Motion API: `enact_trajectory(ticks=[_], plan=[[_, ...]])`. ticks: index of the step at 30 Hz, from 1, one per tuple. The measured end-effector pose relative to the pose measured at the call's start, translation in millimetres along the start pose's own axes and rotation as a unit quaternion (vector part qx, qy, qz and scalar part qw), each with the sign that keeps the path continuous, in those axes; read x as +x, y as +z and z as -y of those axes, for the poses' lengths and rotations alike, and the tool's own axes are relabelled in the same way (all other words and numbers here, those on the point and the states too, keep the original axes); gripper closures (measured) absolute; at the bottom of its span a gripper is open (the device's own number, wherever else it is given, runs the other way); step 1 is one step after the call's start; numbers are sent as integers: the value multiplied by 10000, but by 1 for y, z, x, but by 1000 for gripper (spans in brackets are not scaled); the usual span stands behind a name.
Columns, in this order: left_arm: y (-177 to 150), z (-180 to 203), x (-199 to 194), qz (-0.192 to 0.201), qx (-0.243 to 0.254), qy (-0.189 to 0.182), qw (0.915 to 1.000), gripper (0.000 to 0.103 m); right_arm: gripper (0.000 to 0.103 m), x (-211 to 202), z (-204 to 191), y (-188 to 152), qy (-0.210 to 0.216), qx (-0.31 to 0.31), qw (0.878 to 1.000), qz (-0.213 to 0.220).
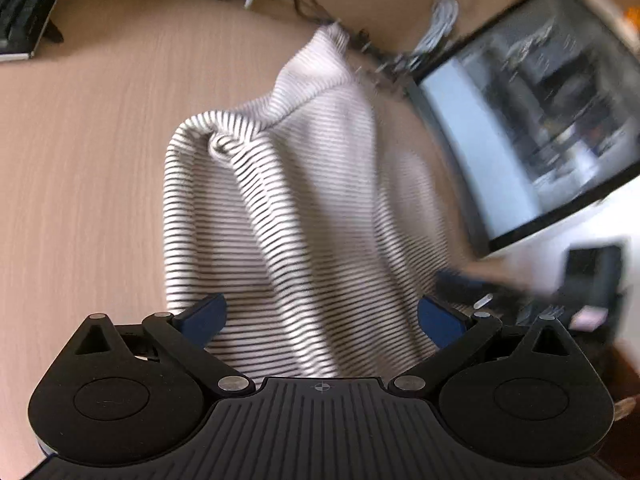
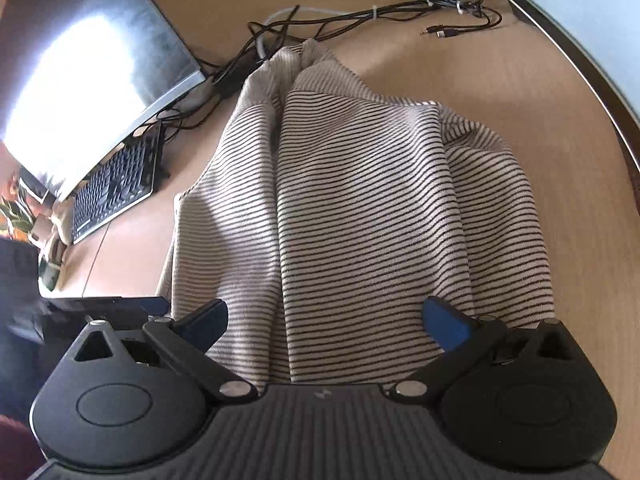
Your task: Fold clothes
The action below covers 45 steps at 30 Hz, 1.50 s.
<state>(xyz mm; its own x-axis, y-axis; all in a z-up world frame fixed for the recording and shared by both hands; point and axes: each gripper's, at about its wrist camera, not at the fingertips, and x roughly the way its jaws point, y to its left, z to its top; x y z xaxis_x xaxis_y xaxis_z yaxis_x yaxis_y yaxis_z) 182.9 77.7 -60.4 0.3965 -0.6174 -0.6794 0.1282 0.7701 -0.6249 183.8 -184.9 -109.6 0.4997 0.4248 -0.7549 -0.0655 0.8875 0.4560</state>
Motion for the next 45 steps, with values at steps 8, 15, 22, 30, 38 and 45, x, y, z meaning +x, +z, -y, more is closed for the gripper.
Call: enact_trajectory(ticks=[8, 15, 22, 30, 38, 45], plan=[[23, -3, 40, 191, 70, -41, 9998, 7, 0, 0, -4, -3, -150, 312, 9992, 208], [10, 11, 54, -134, 195, -876, 9959, 41, 0, -5, 8, -4, 44, 899, 9949, 447], [51, 5, 19, 862, -264, -737, 9932, 92, 0, -9, 19, -6, 266, 1416, 9879, 568], [111, -73, -92, 2570, -1133, -99, 9597, 91, 0, 3, -11, -9, -154, 559, 9969, 539], [61, -127, -88, 2030, -1922, 445, 9591, 25, 0, 19, -47, 6, -606, -15, 9979, 225], [44, -69, -113, 2067, -750, 840, 9719, 21, 0, 15, -91, 31, -1010, -1321, 9853, 387]])
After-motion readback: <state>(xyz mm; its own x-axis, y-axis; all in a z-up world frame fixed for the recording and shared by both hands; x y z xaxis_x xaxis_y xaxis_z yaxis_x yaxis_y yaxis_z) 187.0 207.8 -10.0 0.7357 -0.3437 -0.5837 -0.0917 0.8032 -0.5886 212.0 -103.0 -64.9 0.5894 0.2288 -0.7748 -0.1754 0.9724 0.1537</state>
